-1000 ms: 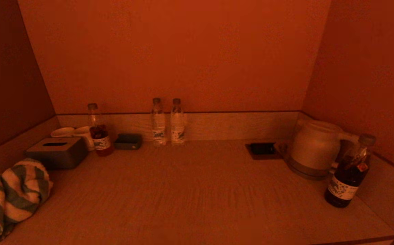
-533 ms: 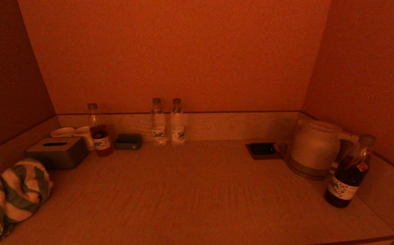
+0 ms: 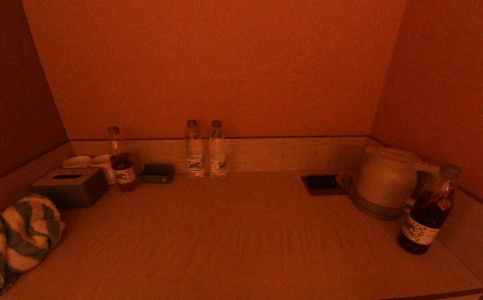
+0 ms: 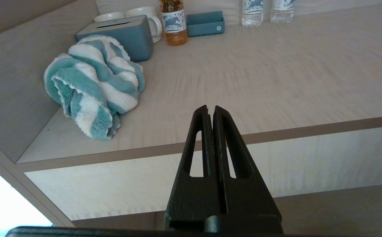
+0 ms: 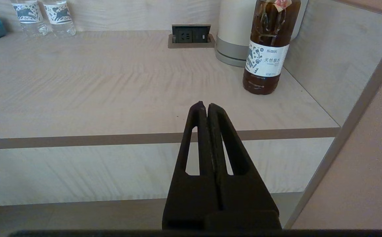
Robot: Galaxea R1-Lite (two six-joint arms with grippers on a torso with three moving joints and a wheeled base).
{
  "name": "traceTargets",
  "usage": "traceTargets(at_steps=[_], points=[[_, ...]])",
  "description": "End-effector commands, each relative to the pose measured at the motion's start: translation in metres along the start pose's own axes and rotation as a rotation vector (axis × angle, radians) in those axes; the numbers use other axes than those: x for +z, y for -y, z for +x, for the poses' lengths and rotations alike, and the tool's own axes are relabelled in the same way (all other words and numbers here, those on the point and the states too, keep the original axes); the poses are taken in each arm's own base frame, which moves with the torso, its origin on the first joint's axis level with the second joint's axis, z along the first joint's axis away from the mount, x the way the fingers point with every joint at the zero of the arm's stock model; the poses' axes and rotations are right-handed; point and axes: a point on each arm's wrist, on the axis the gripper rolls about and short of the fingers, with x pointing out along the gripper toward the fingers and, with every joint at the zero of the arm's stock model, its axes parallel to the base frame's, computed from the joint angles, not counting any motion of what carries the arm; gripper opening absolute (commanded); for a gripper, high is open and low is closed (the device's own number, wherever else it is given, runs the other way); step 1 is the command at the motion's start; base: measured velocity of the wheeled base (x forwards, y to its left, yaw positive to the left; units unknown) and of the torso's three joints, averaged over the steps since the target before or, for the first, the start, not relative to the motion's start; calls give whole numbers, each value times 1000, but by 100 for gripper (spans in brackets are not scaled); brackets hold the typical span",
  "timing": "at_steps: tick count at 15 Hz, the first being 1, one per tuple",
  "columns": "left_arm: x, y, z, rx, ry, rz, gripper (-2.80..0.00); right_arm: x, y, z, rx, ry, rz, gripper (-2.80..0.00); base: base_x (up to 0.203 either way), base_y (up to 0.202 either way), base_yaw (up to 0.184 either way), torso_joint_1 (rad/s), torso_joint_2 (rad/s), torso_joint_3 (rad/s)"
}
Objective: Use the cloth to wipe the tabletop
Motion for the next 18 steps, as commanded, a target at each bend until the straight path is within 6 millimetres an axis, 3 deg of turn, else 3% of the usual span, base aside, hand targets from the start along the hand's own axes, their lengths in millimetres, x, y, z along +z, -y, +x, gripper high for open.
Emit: traceTargets(at_steps=[1, 18], points=[[0, 0, 0, 0, 0, 0, -280, 0, 0, 0, 0, -1, 0, -280, 0, 0, 0, 0, 0, 0], [0, 0, 0, 0, 0, 0, -280, 0, 0, 0, 0, -1, 0, -280, 0, 0, 0, 0, 0, 0]])
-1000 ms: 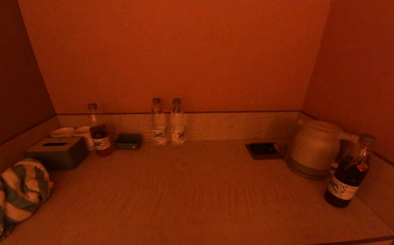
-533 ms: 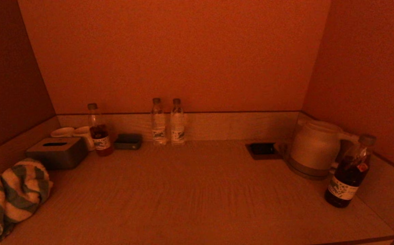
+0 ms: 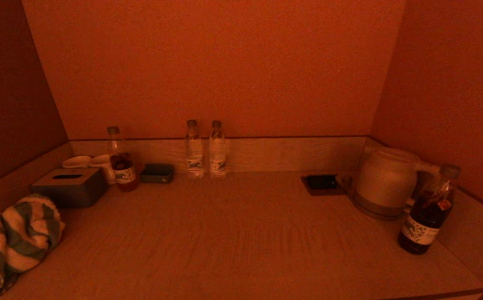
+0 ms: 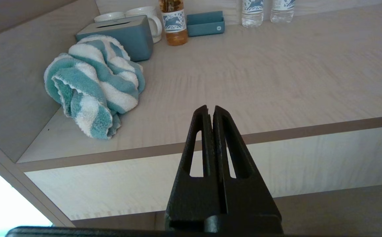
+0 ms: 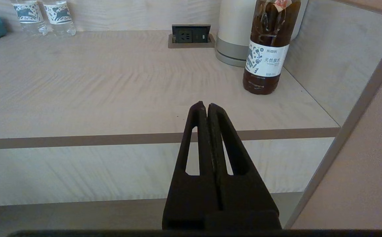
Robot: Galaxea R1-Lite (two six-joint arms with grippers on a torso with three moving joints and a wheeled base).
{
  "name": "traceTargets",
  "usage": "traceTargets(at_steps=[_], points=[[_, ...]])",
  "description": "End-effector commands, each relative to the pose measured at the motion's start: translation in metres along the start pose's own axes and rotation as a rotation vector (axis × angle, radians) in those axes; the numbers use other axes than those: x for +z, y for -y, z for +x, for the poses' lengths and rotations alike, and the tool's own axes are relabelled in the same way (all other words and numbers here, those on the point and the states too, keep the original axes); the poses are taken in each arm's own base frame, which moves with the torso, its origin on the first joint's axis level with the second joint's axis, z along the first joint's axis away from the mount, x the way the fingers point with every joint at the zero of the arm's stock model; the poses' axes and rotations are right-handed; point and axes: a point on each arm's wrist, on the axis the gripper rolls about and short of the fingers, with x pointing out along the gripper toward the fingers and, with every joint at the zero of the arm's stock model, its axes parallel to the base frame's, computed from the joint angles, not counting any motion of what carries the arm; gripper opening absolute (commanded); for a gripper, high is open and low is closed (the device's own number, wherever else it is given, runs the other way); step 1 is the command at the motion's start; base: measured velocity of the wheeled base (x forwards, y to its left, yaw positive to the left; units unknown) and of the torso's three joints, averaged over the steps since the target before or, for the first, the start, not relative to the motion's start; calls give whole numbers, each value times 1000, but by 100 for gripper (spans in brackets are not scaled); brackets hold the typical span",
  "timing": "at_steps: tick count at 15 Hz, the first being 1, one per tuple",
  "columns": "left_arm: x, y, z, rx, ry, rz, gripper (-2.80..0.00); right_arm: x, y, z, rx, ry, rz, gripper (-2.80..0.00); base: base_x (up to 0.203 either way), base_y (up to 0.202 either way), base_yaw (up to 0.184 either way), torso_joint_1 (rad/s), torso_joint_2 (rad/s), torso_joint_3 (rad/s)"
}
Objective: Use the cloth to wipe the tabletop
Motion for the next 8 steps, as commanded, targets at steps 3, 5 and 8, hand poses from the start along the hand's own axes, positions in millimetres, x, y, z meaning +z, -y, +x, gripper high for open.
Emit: traceTargets(at_steps=[3, 5, 8], points=[[0, 0, 0, 0, 0, 0, -280, 0, 0, 0, 0, -1, -1, -280, 0, 0, 0, 0, 0, 0], [0, 0, 0, 0, 0, 0, -280, 0, 0, 0, 0, -1, -1, -280, 0, 0, 0, 0, 0, 0], [0, 0, 0, 0, 0, 0, -280, 0, 0, 0, 0, -1, -1, -280, 0, 0, 0, 0, 0, 0]])
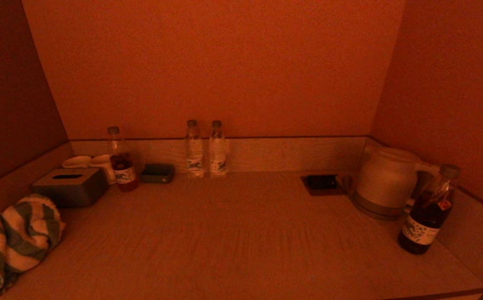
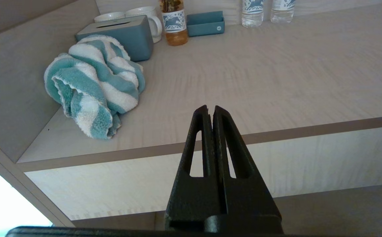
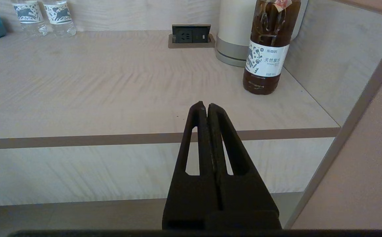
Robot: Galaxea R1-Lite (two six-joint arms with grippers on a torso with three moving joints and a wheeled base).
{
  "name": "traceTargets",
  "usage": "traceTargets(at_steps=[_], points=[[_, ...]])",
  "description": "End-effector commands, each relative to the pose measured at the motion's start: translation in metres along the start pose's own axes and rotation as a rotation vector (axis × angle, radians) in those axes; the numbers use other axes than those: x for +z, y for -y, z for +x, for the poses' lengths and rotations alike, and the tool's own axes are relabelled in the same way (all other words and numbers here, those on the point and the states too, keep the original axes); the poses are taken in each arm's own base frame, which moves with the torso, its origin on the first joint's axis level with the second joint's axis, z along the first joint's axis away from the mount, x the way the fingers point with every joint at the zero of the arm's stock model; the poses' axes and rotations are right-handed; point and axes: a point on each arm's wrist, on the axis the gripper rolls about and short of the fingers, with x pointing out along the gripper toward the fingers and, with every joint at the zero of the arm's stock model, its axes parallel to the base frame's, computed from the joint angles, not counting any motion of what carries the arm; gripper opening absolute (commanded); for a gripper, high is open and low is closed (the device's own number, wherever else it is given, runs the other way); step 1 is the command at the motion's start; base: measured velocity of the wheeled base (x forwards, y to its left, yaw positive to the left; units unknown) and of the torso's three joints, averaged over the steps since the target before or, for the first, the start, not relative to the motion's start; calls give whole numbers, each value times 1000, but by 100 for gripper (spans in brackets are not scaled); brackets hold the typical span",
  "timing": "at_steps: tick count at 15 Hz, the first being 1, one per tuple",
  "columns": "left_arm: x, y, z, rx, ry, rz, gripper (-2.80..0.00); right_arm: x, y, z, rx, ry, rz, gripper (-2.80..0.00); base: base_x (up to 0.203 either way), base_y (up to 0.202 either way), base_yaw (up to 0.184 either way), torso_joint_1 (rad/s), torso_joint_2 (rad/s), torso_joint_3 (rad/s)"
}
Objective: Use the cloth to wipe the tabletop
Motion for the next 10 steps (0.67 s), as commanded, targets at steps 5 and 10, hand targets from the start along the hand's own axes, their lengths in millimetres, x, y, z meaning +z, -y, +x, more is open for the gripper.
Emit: traceTargets(at_steps=[5, 10], points=[[0, 0, 0, 0, 0, 1, -280, 0, 0, 0, 0, -1, 0, -280, 0, 0, 0, 0, 0, 0], [0, 0, 0, 0, 0, 1, -280, 0, 0, 0, 0, -1, 0, -280, 0, 0, 0, 0, 0, 0]])
